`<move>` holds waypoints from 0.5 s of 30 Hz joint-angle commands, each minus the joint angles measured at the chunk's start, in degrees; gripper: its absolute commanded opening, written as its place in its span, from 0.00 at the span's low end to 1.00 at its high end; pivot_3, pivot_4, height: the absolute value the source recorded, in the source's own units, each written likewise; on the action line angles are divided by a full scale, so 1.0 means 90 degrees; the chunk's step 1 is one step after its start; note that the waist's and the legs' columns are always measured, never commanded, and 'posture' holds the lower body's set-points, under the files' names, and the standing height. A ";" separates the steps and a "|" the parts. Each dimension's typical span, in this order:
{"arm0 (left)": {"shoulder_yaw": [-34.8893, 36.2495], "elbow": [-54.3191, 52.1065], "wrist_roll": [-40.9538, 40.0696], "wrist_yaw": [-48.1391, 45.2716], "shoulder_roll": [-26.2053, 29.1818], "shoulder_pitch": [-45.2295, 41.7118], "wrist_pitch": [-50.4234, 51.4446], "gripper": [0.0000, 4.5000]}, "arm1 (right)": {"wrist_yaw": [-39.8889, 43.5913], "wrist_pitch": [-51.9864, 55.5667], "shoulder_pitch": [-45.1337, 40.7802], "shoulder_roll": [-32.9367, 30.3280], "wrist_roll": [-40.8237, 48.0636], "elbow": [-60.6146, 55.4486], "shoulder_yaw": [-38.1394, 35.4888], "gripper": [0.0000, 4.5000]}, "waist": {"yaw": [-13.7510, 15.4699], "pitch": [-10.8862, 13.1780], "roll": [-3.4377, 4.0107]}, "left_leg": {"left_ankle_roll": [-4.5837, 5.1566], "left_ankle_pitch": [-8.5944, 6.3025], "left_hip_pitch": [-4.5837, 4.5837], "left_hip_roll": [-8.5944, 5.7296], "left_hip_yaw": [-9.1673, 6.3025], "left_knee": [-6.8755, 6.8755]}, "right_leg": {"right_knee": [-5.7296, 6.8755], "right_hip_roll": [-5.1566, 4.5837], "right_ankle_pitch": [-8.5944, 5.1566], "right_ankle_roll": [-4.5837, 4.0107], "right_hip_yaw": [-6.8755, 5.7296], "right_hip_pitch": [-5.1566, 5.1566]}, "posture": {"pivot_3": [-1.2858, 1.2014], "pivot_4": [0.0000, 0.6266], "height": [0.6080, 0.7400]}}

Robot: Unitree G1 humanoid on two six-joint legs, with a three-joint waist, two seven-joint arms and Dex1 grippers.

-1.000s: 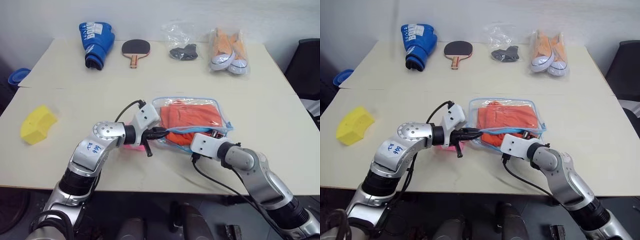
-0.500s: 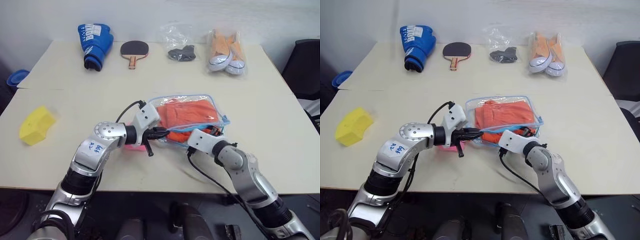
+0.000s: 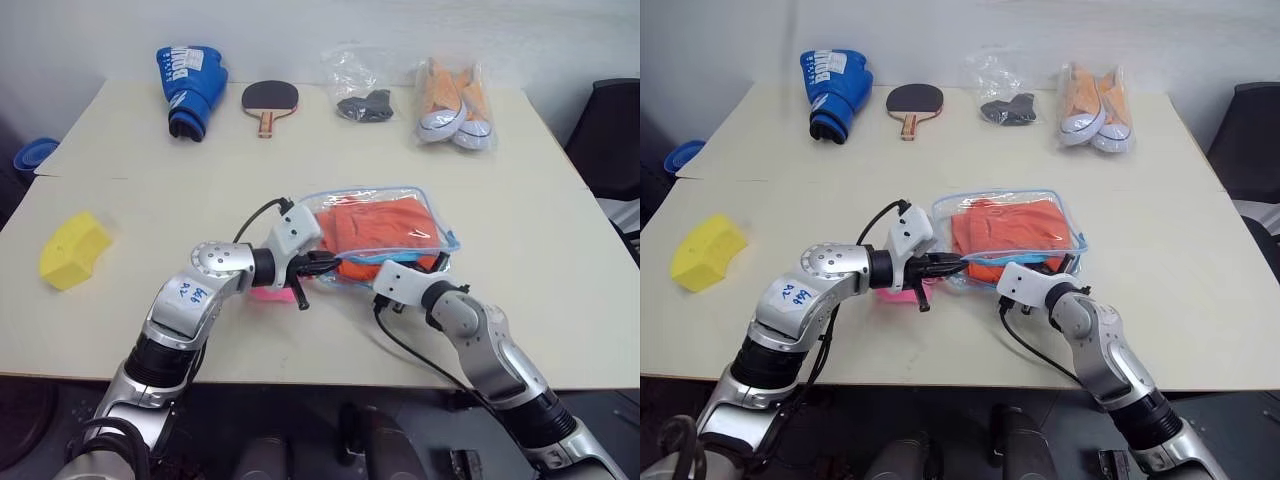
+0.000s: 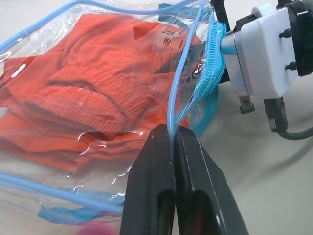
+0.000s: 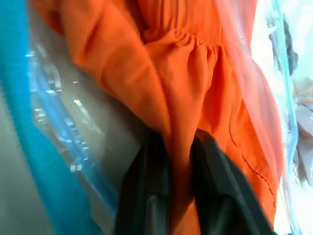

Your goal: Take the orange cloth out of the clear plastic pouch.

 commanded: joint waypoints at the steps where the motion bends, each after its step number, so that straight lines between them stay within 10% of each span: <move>1: 0.0029 -0.0015 0.0003 0.0072 -0.0047 -0.0103 -0.0122 0.00 | 0.0152 -0.0079 0.0202 -0.0151 -0.0073 0.0181 0.0013 0.00 | 0.0000 0.0000 0.0000 | 0.0000 0.0000 0.0000 0.0000 0.0000 0.0000 | 0.0000 0.0000 0.0000 0.0000 0.0000 0.0000 | 0.52 0.24 1.00; 15: -0.0453 0.0998 0.1067 0.0779 -0.0187 -0.0478 -0.0978 0.00 | 0.0802 -0.1982 0.1438 -0.1527 -0.0170 -0.1718 -0.0415 0.00 | 0.0108 0.0001 0.0001 | -0.0001 -0.0002 -0.0007 0.0002 -0.0005 -0.0011 | -0.0019 0.0005 0.0000 0.0003 -0.0009 -0.0001 | 0.52 0.24 1.00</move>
